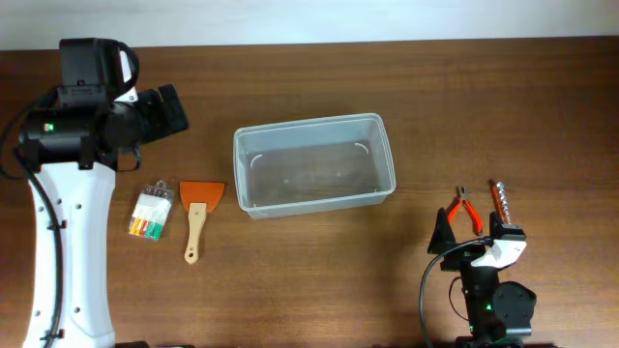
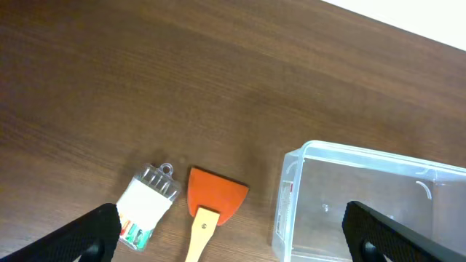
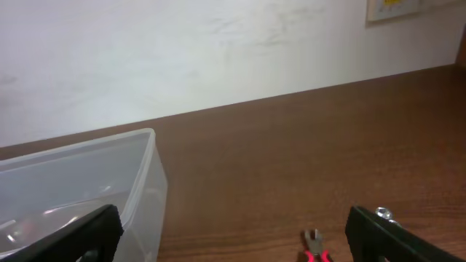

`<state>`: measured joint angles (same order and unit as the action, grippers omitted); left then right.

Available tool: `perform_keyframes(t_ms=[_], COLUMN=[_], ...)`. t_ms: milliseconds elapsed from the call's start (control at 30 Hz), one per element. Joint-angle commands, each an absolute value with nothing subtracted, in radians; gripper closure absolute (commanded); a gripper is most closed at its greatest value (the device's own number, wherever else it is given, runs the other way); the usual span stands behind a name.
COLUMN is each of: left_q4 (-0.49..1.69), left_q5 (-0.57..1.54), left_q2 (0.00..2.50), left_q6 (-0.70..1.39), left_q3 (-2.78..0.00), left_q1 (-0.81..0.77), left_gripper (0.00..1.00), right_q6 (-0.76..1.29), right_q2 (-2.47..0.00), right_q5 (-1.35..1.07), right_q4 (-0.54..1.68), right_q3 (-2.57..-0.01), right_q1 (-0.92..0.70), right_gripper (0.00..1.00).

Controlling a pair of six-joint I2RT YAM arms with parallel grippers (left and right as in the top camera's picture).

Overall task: Pack container
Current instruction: 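Retract the left arm up and back to the left side, then move the right gripper over the red-handled pliers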

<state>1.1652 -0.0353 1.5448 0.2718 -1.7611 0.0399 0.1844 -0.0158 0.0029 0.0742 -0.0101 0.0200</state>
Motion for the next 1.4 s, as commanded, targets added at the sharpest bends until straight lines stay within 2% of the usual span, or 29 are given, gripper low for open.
perform_keyframes(t_ms=[0,533,700,867,1067,1167,1367], left_q4=[1.169,1.169,1.169,1.169,1.169,1.169,1.169], left_q5=[-0.053,-0.053,-0.052,-0.053,-0.053,-0.053,-0.053], left_q2=[1.546,1.546,1.546,1.546,1.546,1.546,1.546], left_q6=[0.263,0.263,0.263,0.263,0.263,0.263,0.263], left_q3=[-1.765,-1.765,-1.766,-1.765,-1.765,-1.765,-1.766], left_q1=[0.043,0.043,0.043,0.043,0.043,0.043,0.043], left_gripper=[0.01,0.01,0.01,0.01,0.01,0.01,0.01], right_q6=[0.192,0.193,0.204,0.222,0.16,0.111,0.056], right_q2=[-0.01,-0.01,-0.01,-0.026,-0.273,-0.501,-0.985], right_q5=[0.012,0.012,-0.058,-0.03,0.088,0.088,0.093], right_q4=[0.08,0.08,0.067,0.077,0.183,0.366,0.878], right_q3=[-0.006,-0.006,-0.009,-0.124,-0.483,-0.754,-1.395], right_q1=[0.027,0.027,0.027,0.027,0.028,0.028,0.028], right_gripper=[0.01,0.01,0.01,0.01,0.01,0.01,0.01])
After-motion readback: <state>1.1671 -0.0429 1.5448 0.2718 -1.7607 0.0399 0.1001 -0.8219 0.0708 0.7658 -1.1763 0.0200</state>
